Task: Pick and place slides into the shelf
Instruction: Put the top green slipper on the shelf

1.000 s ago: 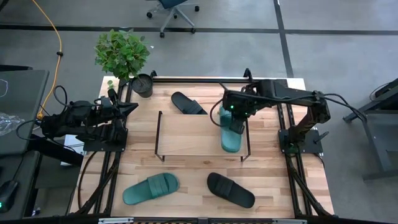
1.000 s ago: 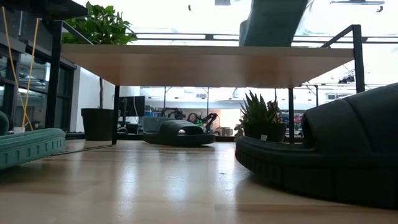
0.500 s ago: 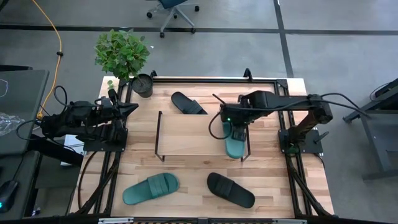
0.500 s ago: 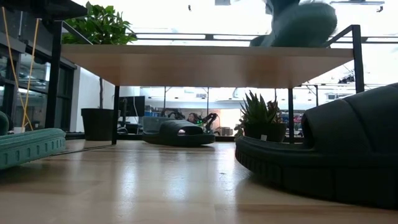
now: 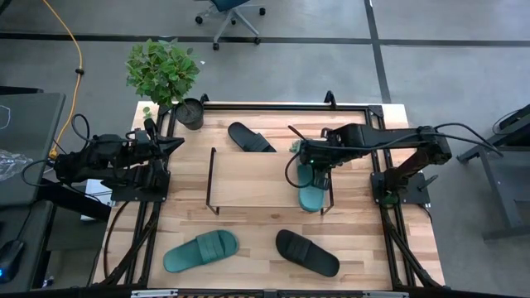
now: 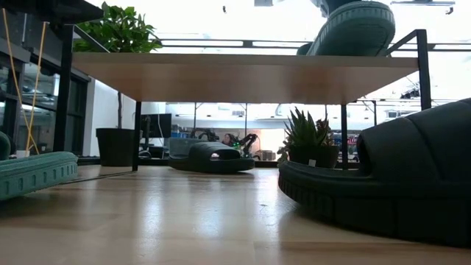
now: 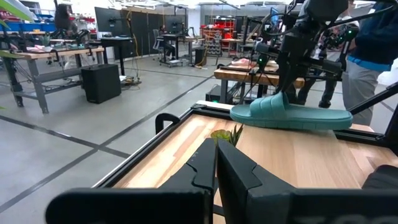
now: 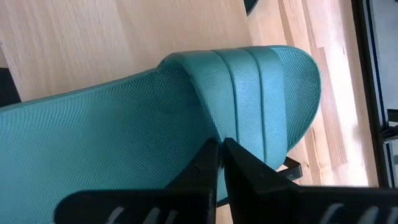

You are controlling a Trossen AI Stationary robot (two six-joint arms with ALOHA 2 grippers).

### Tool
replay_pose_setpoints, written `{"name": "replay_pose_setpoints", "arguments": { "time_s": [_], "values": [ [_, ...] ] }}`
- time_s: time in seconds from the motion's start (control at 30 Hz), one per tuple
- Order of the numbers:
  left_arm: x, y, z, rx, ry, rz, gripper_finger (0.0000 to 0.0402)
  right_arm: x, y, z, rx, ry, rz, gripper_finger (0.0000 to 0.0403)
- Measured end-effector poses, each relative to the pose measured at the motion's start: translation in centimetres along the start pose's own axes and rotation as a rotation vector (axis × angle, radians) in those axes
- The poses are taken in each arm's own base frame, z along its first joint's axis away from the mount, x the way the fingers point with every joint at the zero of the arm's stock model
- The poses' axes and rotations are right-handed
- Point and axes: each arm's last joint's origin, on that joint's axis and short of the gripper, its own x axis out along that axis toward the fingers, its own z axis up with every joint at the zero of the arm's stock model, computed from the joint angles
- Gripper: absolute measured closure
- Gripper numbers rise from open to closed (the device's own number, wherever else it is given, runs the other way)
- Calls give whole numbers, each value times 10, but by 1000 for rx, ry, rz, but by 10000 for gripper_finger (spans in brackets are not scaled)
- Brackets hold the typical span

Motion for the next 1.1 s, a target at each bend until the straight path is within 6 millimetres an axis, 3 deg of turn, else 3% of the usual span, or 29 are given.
{"name": "replay_pose_setpoints", "arguments": {
  "time_s": [1.1],
  "values": [
    [0,0,-2,-3,20,0,399,0,-1,-6,-123,71,38,403]
  ]
}}
